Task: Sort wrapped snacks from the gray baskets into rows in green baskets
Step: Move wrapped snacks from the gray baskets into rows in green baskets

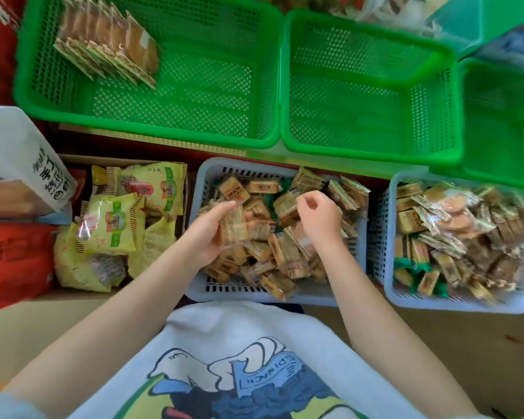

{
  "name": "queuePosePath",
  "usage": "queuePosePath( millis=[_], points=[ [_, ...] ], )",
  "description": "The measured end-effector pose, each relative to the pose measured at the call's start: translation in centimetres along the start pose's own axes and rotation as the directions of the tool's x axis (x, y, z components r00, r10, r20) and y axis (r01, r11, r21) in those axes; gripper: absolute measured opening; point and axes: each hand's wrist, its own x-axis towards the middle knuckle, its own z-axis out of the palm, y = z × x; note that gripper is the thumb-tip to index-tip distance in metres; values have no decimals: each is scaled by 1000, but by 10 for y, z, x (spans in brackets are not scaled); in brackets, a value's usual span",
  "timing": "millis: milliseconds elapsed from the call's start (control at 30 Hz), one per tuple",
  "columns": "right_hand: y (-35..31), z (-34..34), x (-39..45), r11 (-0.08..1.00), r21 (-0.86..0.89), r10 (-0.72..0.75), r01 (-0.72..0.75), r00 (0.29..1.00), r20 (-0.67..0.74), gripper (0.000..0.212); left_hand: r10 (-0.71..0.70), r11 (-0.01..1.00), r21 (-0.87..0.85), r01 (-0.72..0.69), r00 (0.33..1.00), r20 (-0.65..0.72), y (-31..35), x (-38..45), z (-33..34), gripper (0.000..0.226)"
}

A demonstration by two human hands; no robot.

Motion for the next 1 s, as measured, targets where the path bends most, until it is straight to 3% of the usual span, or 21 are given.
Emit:
queuePosePath(
  millis=[67, 167, 233, 300, 367, 500, 600, 667, 733, 867, 967, 1000],
  points=[
    [6, 5, 25, 978, -206, -29, 22, 999, -31, 21, -9, 999, 33, 10, 999, -30, -2, 2, -6, 22],
    [8, 24, 45, 828, -560, 7, 35, 997, 72, 48, -3, 999, 52, 7, 997, -71, -4, 4, -14, 33],
    [11, 37, 48, 801, -599, 92, -7, 989, 113, 70, -8, 998, 67, 14, 996, -89, -8, 5, -18, 39],
    [13, 47, 50, 855, -515, 110, -61, 992, 65, 72, -11, 996, 92, 20, 995, -99, -10, 5, -20, 40],
    [11, 48, 52, 937, -323, 142, -130, 990, 14, 63, -10, 996, 91, 20, 994, -108, -7, 3, -18, 36],
    [-9, 21, 36, 980, 3, 199, -200, 979, 47, 59, 4, 998, 68, 4, 993, -118, 3, -1, -10, 31],
    [-31, -14, 6, 964, 243, 55, -107, 976, 212, 48, 35, 993, 112, -25, 996, -83, 17, -6, 1, 37],
    [-47, -38, -13, 931, 362, -102, -44, 922, 373, 46, 54, 986, 160, -51, 998, -16, 29, -11, 11, 40],
    [-62, -55, -23, 929, 370, -187, 19, 886, 424, 55, 47, 974, 217, -61, 997, 69, 41, -12, 26, 47],
    [-80, -69, -24, 933, 330, -245, 146, 928, 281, 40, 74, 886, 427, -184, 963, 260, 58, -13, 60, 56],
    [-80, -82, -15, 942, 229, -284, 245, 946, 156, 38, 165, 853, 416, -315, 919, 359, 70, -9, 91, 46],
    [-76, -88, -9, 943, 246, -270, 225, 949, 165, 44, 175, 856, 397, -330, 909, 378, 73, -5, 99, 54]
  ],
)
